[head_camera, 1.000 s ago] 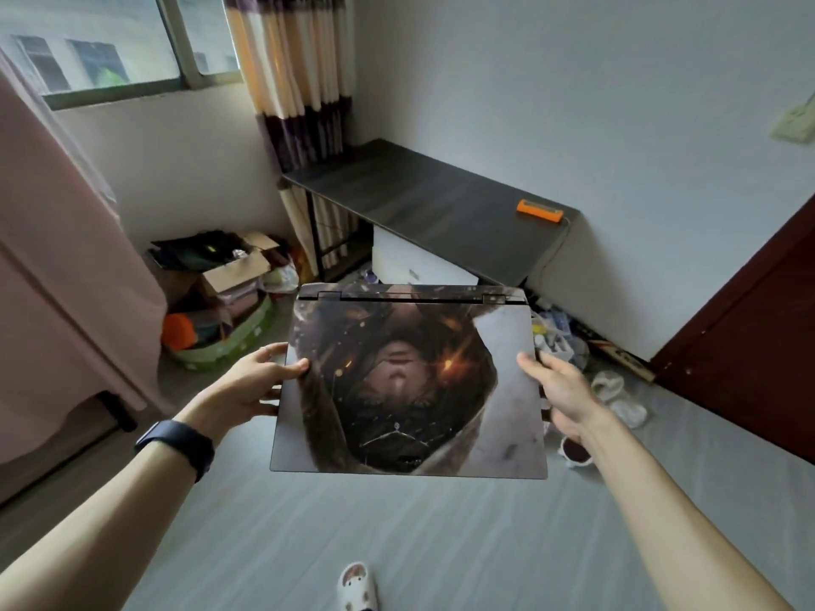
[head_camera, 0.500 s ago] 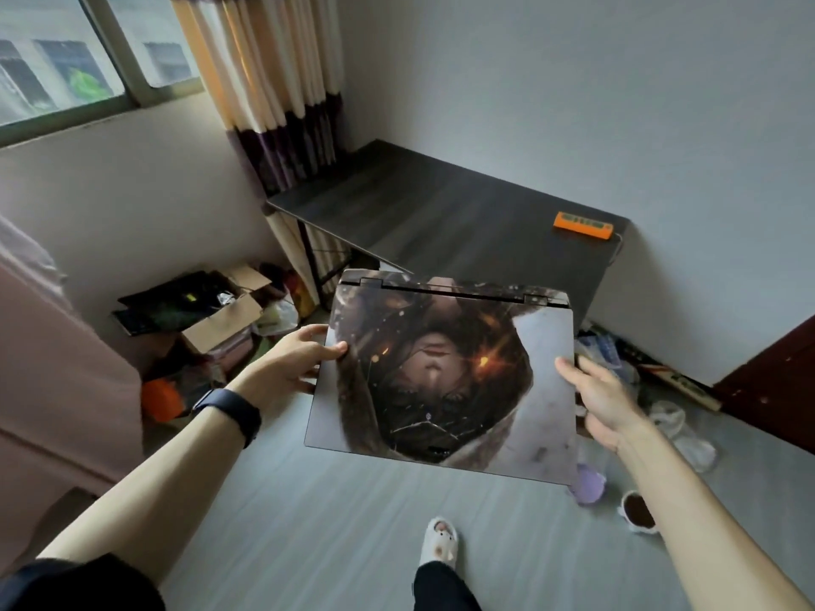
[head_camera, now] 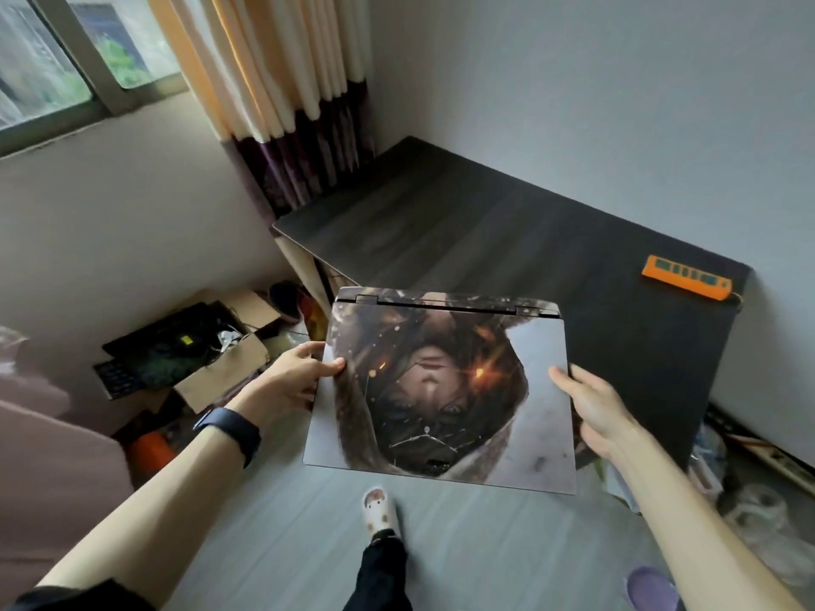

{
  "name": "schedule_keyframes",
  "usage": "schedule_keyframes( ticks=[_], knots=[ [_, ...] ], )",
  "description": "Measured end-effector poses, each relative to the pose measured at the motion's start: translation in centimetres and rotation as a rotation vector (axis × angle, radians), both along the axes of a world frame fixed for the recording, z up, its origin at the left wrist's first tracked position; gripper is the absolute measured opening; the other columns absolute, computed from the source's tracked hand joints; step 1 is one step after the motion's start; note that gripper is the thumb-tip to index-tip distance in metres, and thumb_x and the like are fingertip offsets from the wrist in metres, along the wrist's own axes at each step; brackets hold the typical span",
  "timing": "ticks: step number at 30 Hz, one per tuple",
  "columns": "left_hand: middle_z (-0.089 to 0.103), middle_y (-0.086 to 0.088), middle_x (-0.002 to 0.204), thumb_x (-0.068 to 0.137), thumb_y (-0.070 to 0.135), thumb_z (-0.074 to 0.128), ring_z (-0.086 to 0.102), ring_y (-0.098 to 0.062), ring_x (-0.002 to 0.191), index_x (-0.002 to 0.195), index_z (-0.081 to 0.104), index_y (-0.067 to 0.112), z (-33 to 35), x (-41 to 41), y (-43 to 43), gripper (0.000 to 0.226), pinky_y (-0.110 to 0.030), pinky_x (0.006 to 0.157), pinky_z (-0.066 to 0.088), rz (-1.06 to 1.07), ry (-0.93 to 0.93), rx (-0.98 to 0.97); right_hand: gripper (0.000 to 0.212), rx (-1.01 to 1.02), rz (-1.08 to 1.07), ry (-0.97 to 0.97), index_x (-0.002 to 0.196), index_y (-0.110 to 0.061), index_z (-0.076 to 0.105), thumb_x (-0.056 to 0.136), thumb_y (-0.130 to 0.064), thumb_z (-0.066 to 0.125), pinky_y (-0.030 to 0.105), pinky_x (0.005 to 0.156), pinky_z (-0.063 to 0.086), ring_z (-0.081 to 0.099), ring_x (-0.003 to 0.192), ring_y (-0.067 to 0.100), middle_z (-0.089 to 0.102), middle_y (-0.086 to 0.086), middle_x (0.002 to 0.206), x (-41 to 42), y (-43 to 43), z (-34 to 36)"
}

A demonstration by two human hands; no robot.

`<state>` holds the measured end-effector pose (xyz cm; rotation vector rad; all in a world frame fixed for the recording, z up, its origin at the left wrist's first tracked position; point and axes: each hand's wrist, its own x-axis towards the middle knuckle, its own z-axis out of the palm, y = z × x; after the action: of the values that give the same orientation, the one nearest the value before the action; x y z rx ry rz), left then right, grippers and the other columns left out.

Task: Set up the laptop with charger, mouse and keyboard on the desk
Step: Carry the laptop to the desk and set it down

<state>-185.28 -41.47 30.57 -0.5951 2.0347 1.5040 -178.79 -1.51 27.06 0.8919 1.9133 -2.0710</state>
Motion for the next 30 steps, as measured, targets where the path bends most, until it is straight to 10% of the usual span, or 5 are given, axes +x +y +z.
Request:
schedule_keyframes(
  ticks=[4, 16, 22, 30],
  knots=[
    [0.058, -0.005, 0.111, 0.089, 0.023, 0.073, 0.057, -0.019, 0.085, 0.125, 0.051, 0.026, -1.1, -8.9, 0.0, 0.042, -0.035, 0.065, 0.049, -0.014, -0.026, -0.011, 0.02, -0.005, -0.051, -0.048, 0.115, -0.014, 0.073, 0.098, -0.019, 0.063, 0.046, 0.105, 0.049, 0.068, 0.113, 0.023, 0.076, 0.004, 0.114, -6.8, -1.2, -1.2],
    [0.063, -0.002, 0.1, 0.088, 0.015, 0.073, 0.061, -0.026, 0.095, 0.121, 0.056, 0.022, -5.0, -33.4, 5.3, 0.037, -0.053, 0.092, 0.052, -0.208, -0.139, -0.029, 0.038, -0.012, -0.339, -0.21, 0.136, -0.019, 0.058, 0.099, -0.024, 0.062, 0.04, 0.091, 0.05, 0.067, 0.096, 0.018, 0.071, -0.004, 0.108, -21.8, -0.9, -3.6],
    [0.065, -0.01, 0.108, 0.09, 0.015, 0.071, 0.063, -0.025, 0.085, 0.12, 0.059, 0.012, -8.6, -42.9, 11.5, 0.033, -0.052, 0.085, 0.056, -0.316, -0.16, -0.134, 0.054, 0.072, -0.471, -0.351, 0.148, -0.018, 0.047, 0.098, -0.029, 0.063, 0.043, 0.095, 0.041, 0.05, 0.133, 0.03, 0.054, 0.007, 0.146, -28.9, 2.0, -6.5],
    [0.065, -0.014, 0.108, 0.087, 0.021, 0.075, 0.064, -0.03, 0.091, 0.12, 0.061, -0.001, -12.2, -53.0, 17.0, 0.042, -0.04, 0.074, 0.056, -0.338, -0.198, -0.218, 0.05, 0.1, -0.563, -0.532, 0.14, -0.021, 0.056, 0.094, -0.035, 0.067, 0.054, 0.105, 0.041, 0.048, 0.133, 0.034, 0.054, 0.01, 0.144, -37.8, 5.3, -9.6]
  ],
)
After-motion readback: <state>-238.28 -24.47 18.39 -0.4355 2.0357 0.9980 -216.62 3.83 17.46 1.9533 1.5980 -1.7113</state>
